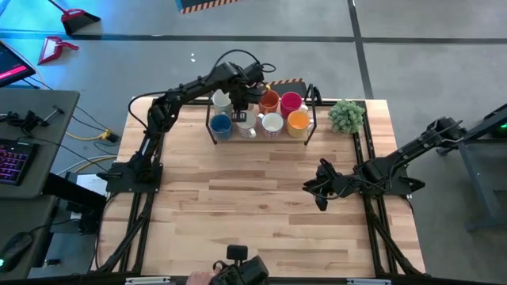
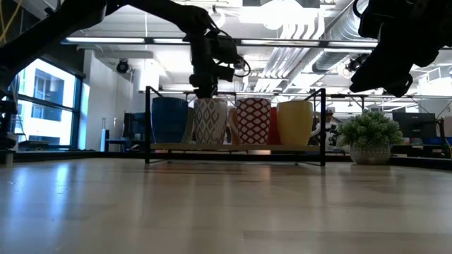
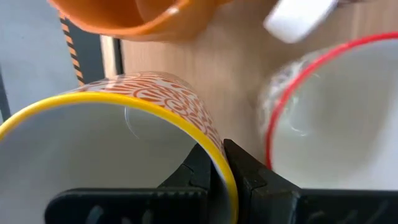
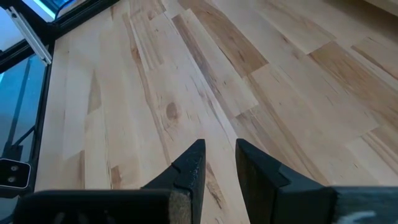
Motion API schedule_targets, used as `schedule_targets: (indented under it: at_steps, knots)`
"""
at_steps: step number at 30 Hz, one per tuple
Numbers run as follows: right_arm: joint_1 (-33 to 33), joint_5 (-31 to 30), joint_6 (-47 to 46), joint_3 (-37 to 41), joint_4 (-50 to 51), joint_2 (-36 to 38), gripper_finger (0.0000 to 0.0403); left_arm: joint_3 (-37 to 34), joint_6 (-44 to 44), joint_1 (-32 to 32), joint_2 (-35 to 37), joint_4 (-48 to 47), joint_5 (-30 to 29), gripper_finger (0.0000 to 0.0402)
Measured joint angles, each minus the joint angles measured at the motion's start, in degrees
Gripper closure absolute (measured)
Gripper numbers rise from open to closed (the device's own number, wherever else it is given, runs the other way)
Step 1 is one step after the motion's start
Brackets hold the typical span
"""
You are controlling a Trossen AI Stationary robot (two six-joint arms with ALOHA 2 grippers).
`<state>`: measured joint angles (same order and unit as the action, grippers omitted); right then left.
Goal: Place coffee mugs
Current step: Put the white yellow mug on the shelf
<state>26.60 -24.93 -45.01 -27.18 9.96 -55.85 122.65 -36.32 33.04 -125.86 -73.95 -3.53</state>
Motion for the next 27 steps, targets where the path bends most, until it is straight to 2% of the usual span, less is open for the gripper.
schedule_targets:
  at_steps: [19, 27]
  knots:
    - [0.0, 0.1, 0.0, 0.0, -0.4, 0.0, 0.0324, 0.0, 0.0, -0.5, -1.9, 1.7, 1.8, 0.0394]
    - [0.0, 0.9, 0.0, 0.0, -0.4, 0.0, 0.0324, 0.2, -0.4, -0.5, -2.7, 1.2, 0.6, 0.0394]
